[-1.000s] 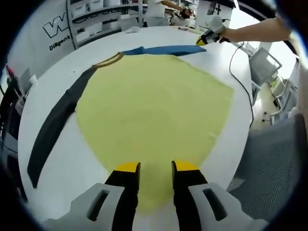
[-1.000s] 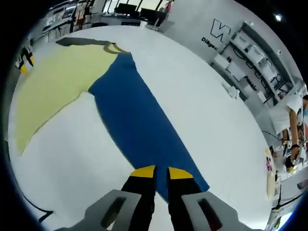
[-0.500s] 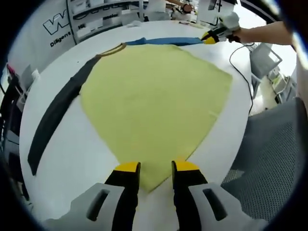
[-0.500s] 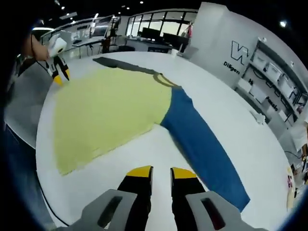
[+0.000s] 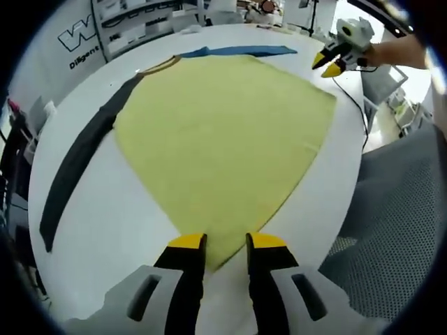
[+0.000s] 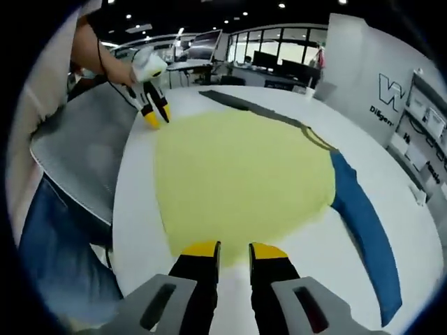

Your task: Fold the garment on the visible template until the final outline fits inside the template.

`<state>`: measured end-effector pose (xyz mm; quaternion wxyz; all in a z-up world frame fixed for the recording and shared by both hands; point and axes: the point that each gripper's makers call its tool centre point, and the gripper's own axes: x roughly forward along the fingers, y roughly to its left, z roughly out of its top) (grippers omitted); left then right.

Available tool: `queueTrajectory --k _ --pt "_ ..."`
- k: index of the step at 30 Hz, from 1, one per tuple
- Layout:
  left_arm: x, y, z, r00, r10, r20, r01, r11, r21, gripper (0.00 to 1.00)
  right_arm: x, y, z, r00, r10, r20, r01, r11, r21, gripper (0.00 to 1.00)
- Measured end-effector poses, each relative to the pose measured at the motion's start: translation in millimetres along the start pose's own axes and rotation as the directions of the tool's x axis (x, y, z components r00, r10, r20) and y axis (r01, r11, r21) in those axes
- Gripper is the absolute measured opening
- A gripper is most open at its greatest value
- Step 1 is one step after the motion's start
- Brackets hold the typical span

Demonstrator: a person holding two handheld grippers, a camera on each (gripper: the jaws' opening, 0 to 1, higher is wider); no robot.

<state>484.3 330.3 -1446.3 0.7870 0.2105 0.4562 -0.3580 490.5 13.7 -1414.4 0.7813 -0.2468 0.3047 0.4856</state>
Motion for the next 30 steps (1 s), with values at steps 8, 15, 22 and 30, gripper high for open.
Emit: queueTrajectory --k 8,15,22,30 --pt "-1 -1.4 -1.1 1.0 -0.001 -0.006 0.001 1.0 0.031 0.16 7 40 -15.8 0.991 0.114 -0.066 -0.118 0.991 -0.068 0.14" --pt "-3 0.1 -3.4 1.0 -0.006 -0.015 0.007 0.999 0.044 0.05 10 45 -33.4 0.988 0.073 -0.133 -0.094 0.983 -0.16 0.0" --pt "-4 0.1 -4.7 1.0 -0.015 -0.023 0.017 0.998 0.059 0.04 7 44 -31.9 0.986 0.068 -0.15 -0.095 0.979 -0.182 0.0" --pt "-7 -0.9 -11.7 0.999 -0.026 -0.03 0.028 0.998 0.061 0.04 9 55 -32.7 0.984 0.085 -0.157 -0.113 0.977 -0.18 0.0"
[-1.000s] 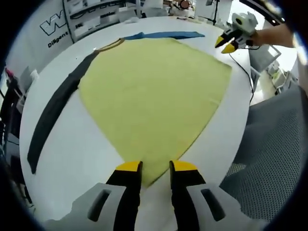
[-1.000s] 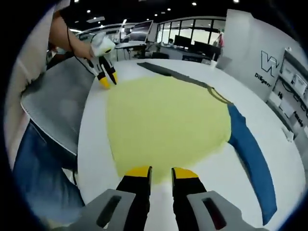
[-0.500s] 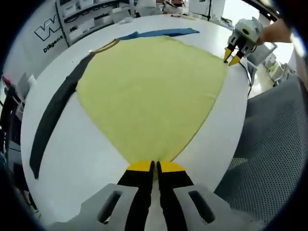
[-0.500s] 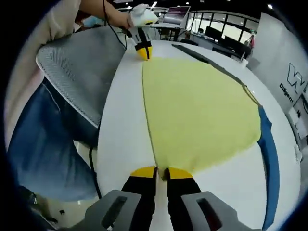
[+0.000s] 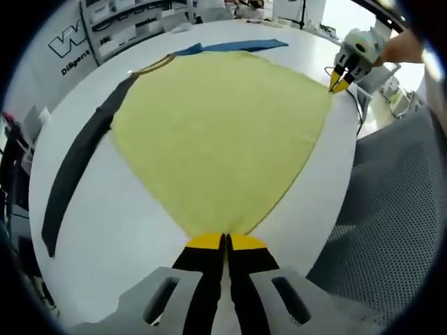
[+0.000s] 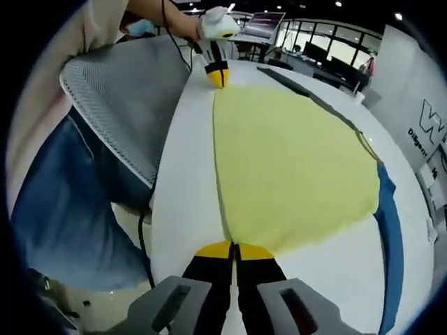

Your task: Fold the garment on the visible template until the final outline fits inside the template.

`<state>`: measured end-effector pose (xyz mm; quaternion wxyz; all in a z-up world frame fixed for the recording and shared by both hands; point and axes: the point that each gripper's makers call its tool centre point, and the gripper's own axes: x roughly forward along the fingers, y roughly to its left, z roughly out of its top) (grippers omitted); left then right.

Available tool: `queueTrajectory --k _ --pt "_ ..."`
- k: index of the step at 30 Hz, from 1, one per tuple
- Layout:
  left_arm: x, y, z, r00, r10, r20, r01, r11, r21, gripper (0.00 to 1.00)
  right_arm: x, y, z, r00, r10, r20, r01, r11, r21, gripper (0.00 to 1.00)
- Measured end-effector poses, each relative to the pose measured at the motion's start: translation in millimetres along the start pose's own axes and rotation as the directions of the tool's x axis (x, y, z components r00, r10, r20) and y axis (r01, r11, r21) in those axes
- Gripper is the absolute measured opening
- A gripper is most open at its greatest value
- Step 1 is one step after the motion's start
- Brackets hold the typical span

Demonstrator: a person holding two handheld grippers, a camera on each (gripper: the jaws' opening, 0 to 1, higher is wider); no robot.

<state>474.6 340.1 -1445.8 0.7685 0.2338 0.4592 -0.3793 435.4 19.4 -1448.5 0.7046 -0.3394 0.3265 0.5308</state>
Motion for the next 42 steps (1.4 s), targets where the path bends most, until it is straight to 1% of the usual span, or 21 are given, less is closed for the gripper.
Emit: queueTrajectory --k 1,3,5,7,8,11,12,16,19,26,28,30,33,36,38,40,42 --pt "0 -0.9 0.2 1.0 -0.002 0.0 0.002 1.0 0.001 0.04 0 0 1.9 1.0 -0.001 0.008 0.001 1.0 0.016 0.0" --pt "-2 -1.9 1.5 1.0 0.001 0.007 -0.001 1.0 -0.004 0.04 0 0 3.9 1.0 -0.004 0.01 0.003 1.0 0.02 0.0" --pt "0 -7.6 -0.7 1.0 -0.022 0.002 0.022 0.999 -0.028 0.04 1 1 3.6 1.0 -0.002 0.014 0.002 1.0 0.029 0.0" --pt "0 -11.4 -0.4 1.0 -0.026 0.0 0.026 1.0 0.01 0.04 0 -1 2.5 1.0 -0.006 0.013 0.005 0.999 0.048 0.0" --pt "0 -10.5 -0.2 1.0 -0.024 -0.001 0.024 1.0 0.008 0.04 0 -1 2.2 1.0 -0.007 0.012 0.006 0.999 0.049 0.0" --pt "0 -7.2 -0.6 1.0 -0.017 0.003 0.017 1.0 -0.017 0.04 -1 1 1.2 1.0 -0.004 0.012 0.003 0.998 0.055 0.0" --pt "0 -7.4 -0.5 1.0 -0.018 0.004 0.018 0.999 -0.038 0.04 -1 1 0.5 1.0 -0.002 0.01 0.001 0.998 0.063 0.0" --pt "0 -12.0 -1.7 0.999 -0.046 -0.001 0.046 0.998 -0.04 0.04 -2 3 -1.1 1.0 0.013 0.009 -0.014 0.997 0.07 0.0" --pt "0 -11.3 -2.0 0.999 -0.044 -0.002 0.044 0.998 -0.04 0.04 -3 3 -1.7 1.0 0.012 0.01 -0.012 0.997 0.07 0.0" --pt "-1 -12.0 -3.3 0.999 -0.046 0.008 0.047 0.997 -0.068 0.04 -3 3 -2.4 1.0 0.013 0.02 -0.014 0.996 0.087 0.0" --pt "-1 -12.1 -3.4 0.999 -0.051 0.01 0.052 0.994 -0.094 0.04 -4 3 -3.4 1.0 0.015 0.015 -0.016 0.996 0.092 0.0" --pt "-2 -12.8 -3.1 0.998 -0.054 0.013 0.055 0.994 -0.096 0.04 -4 2 -3.9 1.0 0.014 0.013 -0.016 0.995 0.097 0.0" --pt "-2 -14.8 -3.3 0.998 -0.068 0.017 0.069 0.991 -0.114 0.07 -3 3 -3.6 1.0 0.018 0.015 -0.02 0.994 0.106 0.0" --pt "-5 -16.9 -3.1 0.997 -0.074 0.033 0.078 0.987 -0.137 0.15 -8 1 -3.8 0.999 0.03 0.019 -0.032 0.99 0.139 0.0" --pt "-6 -18.7 -4.2 0.996 -0.079 0.033 0.083 0.986 -0.143 0.18 -14 -6 -3.6 0.999 0.01 0.038 -0.018 0.976 0.218 0.0" --pt "-9 -20.8 -3.2 0.996 -0.08 0.043 0.085 0.986 -0.143 0.19 -21 -12 -5.8 0.998 -0.002 0.061 -0.013 0.968 0.25 0.0" --pt "-11 -20.4 -0.7 0.995 -0.077 0.058 0.084 0.986 -0.145 0.21 -26 -17 -9.3 0.998 -0.012 0.066 -0.006 0.962 0.274 0.0"
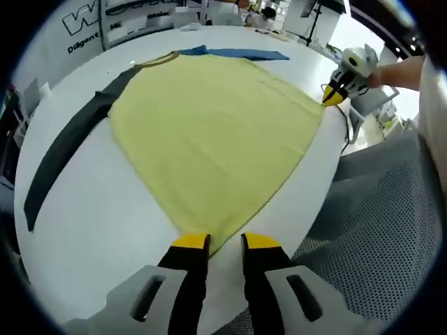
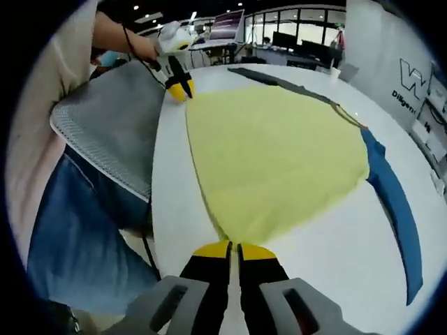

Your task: Fold the garment on the visible template until the final outline fits inside the template.

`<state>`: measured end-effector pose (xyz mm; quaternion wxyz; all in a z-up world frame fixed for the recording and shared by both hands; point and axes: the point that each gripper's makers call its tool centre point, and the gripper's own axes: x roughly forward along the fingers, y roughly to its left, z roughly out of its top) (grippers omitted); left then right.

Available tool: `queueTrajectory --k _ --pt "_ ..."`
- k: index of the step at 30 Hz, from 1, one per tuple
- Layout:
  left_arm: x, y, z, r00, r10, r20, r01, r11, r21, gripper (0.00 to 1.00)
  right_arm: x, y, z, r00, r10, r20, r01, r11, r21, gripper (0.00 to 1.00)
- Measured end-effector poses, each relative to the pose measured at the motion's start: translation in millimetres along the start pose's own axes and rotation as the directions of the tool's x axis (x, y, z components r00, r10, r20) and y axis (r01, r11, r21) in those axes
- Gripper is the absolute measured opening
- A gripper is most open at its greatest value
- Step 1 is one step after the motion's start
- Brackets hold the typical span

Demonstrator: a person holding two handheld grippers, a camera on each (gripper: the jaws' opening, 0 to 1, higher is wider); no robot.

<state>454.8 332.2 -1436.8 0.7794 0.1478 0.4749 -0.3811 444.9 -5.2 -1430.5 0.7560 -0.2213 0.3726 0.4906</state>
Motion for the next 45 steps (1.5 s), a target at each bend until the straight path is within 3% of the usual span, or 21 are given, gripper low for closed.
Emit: queueTrajectory --k 6,10,13,16,19,25,28,29,31,39,43,45 --pt "-5 6.1 11.1 0.999 0.024 0.039 -0.023 0.999 -0.026 0.25 -18 -20 -10.2 0.999 -0.038 0.012 0.037 0.996 0.077 0.0" --pt "-5 10.4 18.8 0.998 0.033 0.057 -0.031 0.999 -0.038 0.25 -27 -47 -23.7 0.993 -0.117 0.001 0.116 0.984 0.134 0.0" --pt "-3 10.8 25.2 0.997 0.037 0.065 -0.035 0.999 -0.035 0.26 -37 -74 -31.8 0.982 -0.191 0.007 0.185 0.957 0.223 0.0" --pt "-1 9.3 32.3 0.997 0.034 0.075 -0.032 0.999 -0.03 0.26 -48 -103 -44.1 0.965 -0.263 0.0 0.25 0.916 0.313 0.0" --pt "1 7.4 43.1 0.994 0.03 0.102 -0.025 0.999 -0.046 0.27 -56 -126 -52.1 0.948 -0.318 -0.006 0.3 0.888 0.349 0.01" --pt "4 5.2 62.2 0.988 0.031 0.151 -0.02 0.997 -0.072 0.34 -75 -177 -70.6 0.898 -0.439 -0.021 0.39 0.774 0.498 0.03" --pt "5 2.8 70.1 0.985 0.034 0.17 -0.024 0.998 -0.061 0.38 -83 -195 -79.8 0.875 -0.481 -0.048 0.432 0.735 0.522 0.04" --pt "6 2.4 71.4 0.984 0.036 0.172 -0.027 0.998 -0.054 0.4 -86 -203 -82.9 0.867 -0.497 -0.049 0.439 0.713 0.547 0.05" --pt "7 1.9 72.2 0.984 0.038 0.171 -0.032 0.999 -0.042 0.41 -92 -216 -89.4 0.851 -0.522 -0.066 0.465 0.688 0.558 0.06" --pt "9 0.3 74.4 0.984 0.046 0.171 -0.043 0.999 -0.019 0.46 -116 -267 -112.2 0.78 -0.614 -0.116 0.514 0.526 0.678 0.11" --pt "9 1.4 73.3 0.985 0.054 0.167 -0.051 0.998 -0.021 0.45 -120 -279 -117.6 0.76 -0.631 -0.155 0.527 0.458 0.716 0.12" --pt "9 1.9 72.6 0.985 0.059 0.165 -0.055 0.998 -0.03 0.45 -119 -282 -121.6 0.759 -0.626 -0.175 0.518 0.42 0.745 0.12"
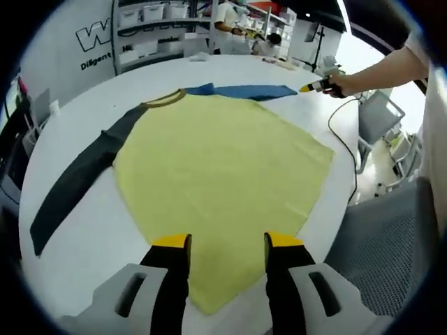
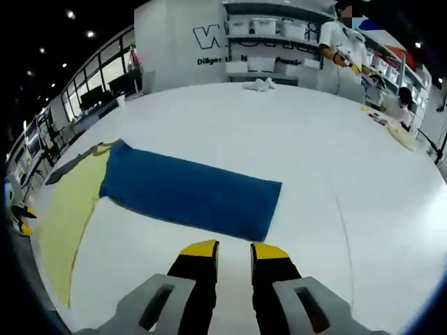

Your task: Fold the garment on the visible template until the final outline fits inside the template.

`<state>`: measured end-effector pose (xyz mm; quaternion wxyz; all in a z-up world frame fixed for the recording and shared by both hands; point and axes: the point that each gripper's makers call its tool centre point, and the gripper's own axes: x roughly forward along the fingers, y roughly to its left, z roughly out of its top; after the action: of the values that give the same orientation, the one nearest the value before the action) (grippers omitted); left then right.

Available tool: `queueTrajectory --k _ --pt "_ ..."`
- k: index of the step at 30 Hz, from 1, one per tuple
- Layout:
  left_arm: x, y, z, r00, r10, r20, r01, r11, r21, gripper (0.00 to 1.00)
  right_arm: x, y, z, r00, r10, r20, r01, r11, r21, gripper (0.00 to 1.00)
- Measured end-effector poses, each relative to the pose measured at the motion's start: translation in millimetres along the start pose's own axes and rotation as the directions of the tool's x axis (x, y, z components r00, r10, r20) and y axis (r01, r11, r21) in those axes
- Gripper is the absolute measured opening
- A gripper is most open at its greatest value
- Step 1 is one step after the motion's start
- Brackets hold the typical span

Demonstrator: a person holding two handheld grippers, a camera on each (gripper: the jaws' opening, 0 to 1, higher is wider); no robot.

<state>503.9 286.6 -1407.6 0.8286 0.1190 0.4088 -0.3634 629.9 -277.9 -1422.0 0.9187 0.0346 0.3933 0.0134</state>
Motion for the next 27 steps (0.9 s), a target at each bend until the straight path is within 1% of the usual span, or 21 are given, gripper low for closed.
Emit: queueTrajectory --k 2,5,6,8,9,11,13,15,16,17,18,20,22,23,25,27 --pt "0 0.4 -1.6 1.0 0.004 -0.004 -0.004 1.0 -0.005 0.45 3 -4 2.1 1.0 -0.019 0.003 0.019 0.999 0.036 0.1" --pt "-1 -0.3 -2.5 1.0 0.009 -0.005 -0.009 1.0 -0.015 0.44 7 -5 3.5 1.0 -0.026 -0.001 0.026 0.997 0.071 0.11" --pt "-1 -0.6 -3.3 1.0 0.01 -0.006 -0.01 1.0 -0.018 0.44 9 -6 3.1 0.999 -0.033 -0.009 0.033 0.995 0.09 0.11" --pt "-1 -1.1 -4.2 1.0 0.011 -0.008 -0.011 1.0 -0.021 0.43 11 -6 1.1 0.999 -0.042 -0.025 0.044 0.994 0.1 0.11" --pt "-1 -1.3 -4.3 1.0 0.011 -0.008 -0.012 1.0 -0.022 0.43 13 -10 -0.7 0.997 -0.061 -0.04 0.065 0.992 0.109 0.1" --pt "-1 -1.3 -4.2 1.0 0.014 -0.008 -0.014 1.0 -0.025 0.43 14 -9 -0.9 0.997 -0.065 -0.04 0.071 0.984 0.164 0.11" --pt "-1 -0.8 -3.9 1.0 0.016 -0.006 -0.016 0.999 -0.03 0.43 15 -12 -1.3 0.996 -0.08 -0.045 0.087 0.981 0.176 0.1" --pt "-2 -0.4 -4.0 1.0 0.019 -0.005 -0.019 0.999 -0.032 0.43 17 -12 1.3 0.996 -0.08 -0.033 0.085 0.979 0.187 0.09" --pt "-2 -0.4 -4.1 1.0 0.02 -0.005 -0.02 0.999 -0.033 0.42 17 -11 1.3 0.996 -0.085 -0.041 0.091 0.977 0.191 0.07" --pt "-2 -0.3 -4.4 1.0 0.021 -0.006 -0.021 0.999 -0.033 0.42 17 -11 1.1 0.995 -0.09 -0.05 0.097 0.981 0.166 0.04" --pt "-2 -0.1 -4.8 1.0 0.022 -0.006 -0.022 0.999 -0.033 0.42 18 -10 0.3 0.994 -0.097 -0.057 0.104 0.985 0.14 0.03" --pt "-2 0.0 -4.6 1.0 0.023 -0.005 -0.023 0.999 -0.035 0.42 17 -11 -0.3 0.993 -0.097 -0.062 0.106 0.983 0.152 0.0" --pt "-2 -0.1 -3.7 1.0 0.025 0.0 -0.025 0.999 -0.035 0.42 16 -14 -1.3 0.993 -0.094 -0.07 0.104 0.981 0.162 0.0" --pt "-2 0.0 -3.7 1.0 0.026 0.0 -0.026 0.999 -0.036 0.42 14 -15 -0.2 0.993 -0.095 -0.064 0.105 0.981 0.165 0.0" --pt "-3 0.4 -4.0 1.0 0.029 0.003 -0.029 0.999 -0.037 0.42 11 -15 8.3 0.995 -0.093 -0.018 0.095 0.98 0.174 0.0" --pt "-4 0.0 -4.8 1.0 0.031 0.003 -0.03 0.999 -0.039 0.41 7 -16 12.2 0.995 -0.103 -0.012 0.104 0.981 0.161 0.0"
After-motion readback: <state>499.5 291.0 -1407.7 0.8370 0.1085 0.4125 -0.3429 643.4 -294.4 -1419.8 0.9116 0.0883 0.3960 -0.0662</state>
